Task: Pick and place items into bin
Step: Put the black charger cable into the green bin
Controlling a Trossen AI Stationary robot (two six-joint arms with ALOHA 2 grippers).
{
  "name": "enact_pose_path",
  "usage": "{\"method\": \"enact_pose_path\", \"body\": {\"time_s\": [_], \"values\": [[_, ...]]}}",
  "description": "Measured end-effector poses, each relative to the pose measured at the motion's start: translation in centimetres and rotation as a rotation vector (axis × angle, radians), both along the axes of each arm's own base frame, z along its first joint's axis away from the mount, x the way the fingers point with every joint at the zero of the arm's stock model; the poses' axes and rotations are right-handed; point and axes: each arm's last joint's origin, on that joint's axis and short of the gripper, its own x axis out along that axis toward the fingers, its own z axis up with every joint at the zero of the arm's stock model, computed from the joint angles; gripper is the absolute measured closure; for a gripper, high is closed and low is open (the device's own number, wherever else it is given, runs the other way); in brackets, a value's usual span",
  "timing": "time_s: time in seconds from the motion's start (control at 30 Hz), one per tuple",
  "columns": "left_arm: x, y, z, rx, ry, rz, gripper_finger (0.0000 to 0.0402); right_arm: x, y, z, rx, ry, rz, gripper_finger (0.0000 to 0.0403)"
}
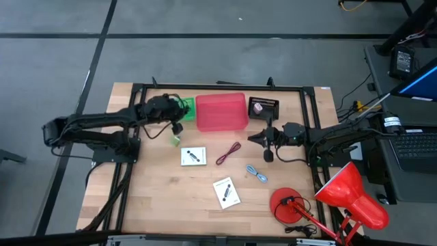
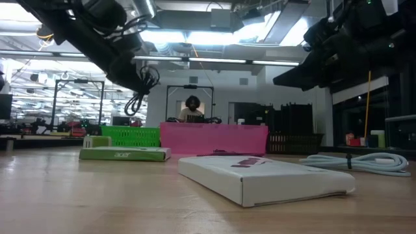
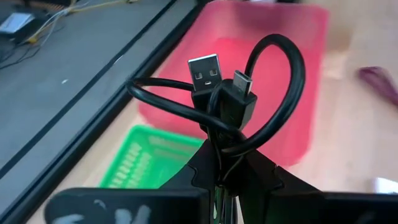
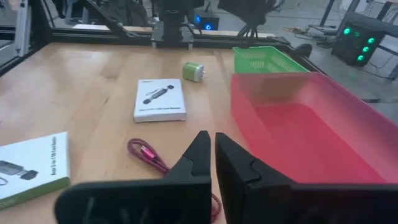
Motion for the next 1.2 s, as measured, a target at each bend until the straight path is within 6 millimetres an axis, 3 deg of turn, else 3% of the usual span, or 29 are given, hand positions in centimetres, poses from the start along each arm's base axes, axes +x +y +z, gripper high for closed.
{"method": "enact_pose_path", "body": {"time_s": [0.33, 0.8, 1.2], "values": [[1.0, 1.7, 1.4, 0.047, 0.16, 0.084, 0.037, 0.0, -1.4, 0.4, -0.058, -0.033, -0.055, 0.0396], [3.4, 5.5, -1.0, -0.018, 0.502, 0.098, 0.0369, -0.2, -2.9, 0.5, -0.085, -0.039, -0.124, 0.0396], [3.4, 6.3, -1.5, -0.036, 0.567, 0.079, 0.0359, -0.5, -3.9, 0.6, -0.109, -0.04, -0.17, 0.0396]]}}
